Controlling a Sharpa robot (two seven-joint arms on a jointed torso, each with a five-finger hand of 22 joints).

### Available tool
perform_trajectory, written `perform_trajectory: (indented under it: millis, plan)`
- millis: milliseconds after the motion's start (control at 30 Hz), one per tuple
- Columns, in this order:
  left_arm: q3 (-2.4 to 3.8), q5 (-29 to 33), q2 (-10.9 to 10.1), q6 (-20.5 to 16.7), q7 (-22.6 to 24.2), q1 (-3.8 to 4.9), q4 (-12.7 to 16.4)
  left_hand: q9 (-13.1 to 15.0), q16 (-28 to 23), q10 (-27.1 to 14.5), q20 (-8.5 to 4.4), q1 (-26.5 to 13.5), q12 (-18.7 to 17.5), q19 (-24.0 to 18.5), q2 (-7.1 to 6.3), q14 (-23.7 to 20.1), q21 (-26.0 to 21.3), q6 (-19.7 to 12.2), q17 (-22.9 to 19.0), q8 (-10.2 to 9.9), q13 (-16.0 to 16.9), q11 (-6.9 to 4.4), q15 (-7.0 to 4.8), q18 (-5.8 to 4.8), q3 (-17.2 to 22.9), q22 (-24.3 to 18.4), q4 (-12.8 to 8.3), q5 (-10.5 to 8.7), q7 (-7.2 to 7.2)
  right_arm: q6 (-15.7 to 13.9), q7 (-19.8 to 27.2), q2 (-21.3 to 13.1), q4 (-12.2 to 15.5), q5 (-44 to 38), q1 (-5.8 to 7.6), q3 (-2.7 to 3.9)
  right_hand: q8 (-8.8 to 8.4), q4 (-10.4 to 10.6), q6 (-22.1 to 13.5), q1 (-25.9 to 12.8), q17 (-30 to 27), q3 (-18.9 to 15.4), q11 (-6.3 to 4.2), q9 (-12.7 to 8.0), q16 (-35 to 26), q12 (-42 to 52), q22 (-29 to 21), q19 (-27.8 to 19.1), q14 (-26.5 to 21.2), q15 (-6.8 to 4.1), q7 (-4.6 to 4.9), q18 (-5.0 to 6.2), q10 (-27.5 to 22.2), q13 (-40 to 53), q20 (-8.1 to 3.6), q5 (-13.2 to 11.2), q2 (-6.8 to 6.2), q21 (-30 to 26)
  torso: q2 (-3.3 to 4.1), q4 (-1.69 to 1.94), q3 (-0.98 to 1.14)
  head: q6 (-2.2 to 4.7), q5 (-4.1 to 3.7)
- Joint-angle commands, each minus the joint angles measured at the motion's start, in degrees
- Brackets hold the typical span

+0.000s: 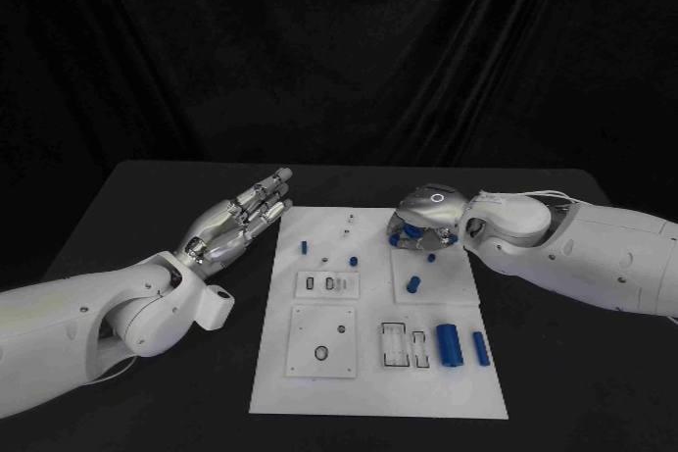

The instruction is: Assemble the parts on the task board

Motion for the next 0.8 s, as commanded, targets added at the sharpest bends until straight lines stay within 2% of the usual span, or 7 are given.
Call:
perform_trajectory:
  millis: [33,367,533,667,800]
  plan:
    - [0.05,-0.40,0.14,0.92,5.69,0.13,-0.17,0.08,-0.21,0.01,0.33,0.22,-0.22,0.06,0.16,-0.01,0.14,-0.02,-0.08,0.15,-0.04,0.61,0.39,0.46,-0.03,0.07,-0.02,0.33,0.52,-1.24,0.96,0.18,-0.08,0.84,-0.16,0.05,0.24,-0.08,0.57,0.35,0.23,0.66,0.05,0.13,0.33,0.24,0.46,-0.36,-0.08,0.41,0.03,-1.21,0.72,-0.06,0.15,0.15,0.03,0.42,-0.01,-0.03,-0.03,-0.05,0.02]
    - [0.05,-0.40,0.21,1.15,5.38,0.13,-0.52,0.13,-0.21,-0.03,0.57,0.53,-0.23,0.10,0.20,-0.01,0.17,0.35,-0.08,0.20,-0.05,0.86,0.62,0.46,0.10,0.09,-0.05,0.55,0.77,-2.85,2.01,0.27,-0.04,0.98,-0.17,0.05,2.57,-2.17,5.54,1.92,1.24,2.63,-0.75,1.88,1.27,1.02,2.66,-0.96,-0.42,0.79,-0.44,-1.32,5.63,0.06,0.68,0.06,0.67,1.98,-0.03,-0.02,-0.01,-0.18,0.09]
    - [0.05,-0.40,0.10,1.13,5.25,0.13,-0.62,0.14,-0.21,-0.02,0.63,0.62,-0.23,0.10,0.20,-0.01,0.18,0.44,-0.08,0.22,-0.05,0.94,0.67,0.46,0.14,0.09,-0.07,0.61,0.85,-4.18,1.81,-0.28,1.04,0.99,-0.05,0.05,2.80,-2.64,6.08,2.24,1.64,2.86,-0.78,2.17,1.54,1.02,3.23,-1.03,-0.45,0.81,-0.37,-1.37,6.43,0.01,0.72,0.05,0.77,2.36,-0.04,0.01,-0.03,-0.33,0.07]
    - [0.05,-0.40,-0.12,1.09,4.86,0.12,-0.46,0.10,-0.21,-0.16,0.72,0.80,-0.26,0.05,0.17,-0.01,0.13,0.18,-0.08,0.17,-0.08,1.07,0.71,0.46,0.21,0.06,-0.10,0.77,0.98,-4.39,1.22,-0.31,1.77,1.46,0.94,0.05,2.80,-2.58,6.18,1.98,1.67,2.76,-0.69,2.26,1.57,0.88,3.47,-1.07,-0.48,0.86,-0.30,-1.40,6.56,-0.05,0.76,-0.08,0.62,2.51,-0.03,0.03,-0.04,-0.94,0.04]
    - [0.04,-0.40,-0.27,1.21,4.42,0.12,-0.10,0.06,-0.21,-0.28,0.79,0.89,-0.30,0.02,0.19,-0.01,0.10,-0.08,-0.08,0.11,-0.10,1.13,0.75,0.46,0.25,0.04,-0.09,0.77,1.04,-3.41,0.17,0.49,1.77,4.17,2.67,0.05,2.84,-2.36,6.37,1.48,1.80,2.60,-0.69,2.40,1.66,0.64,3.75,-1.16,-0.51,0.89,-0.37,-1.42,6.73,-0.13,0.81,-0.41,0.53,2.69,-0.04,0.04,-0.05,-1.28,0.22]
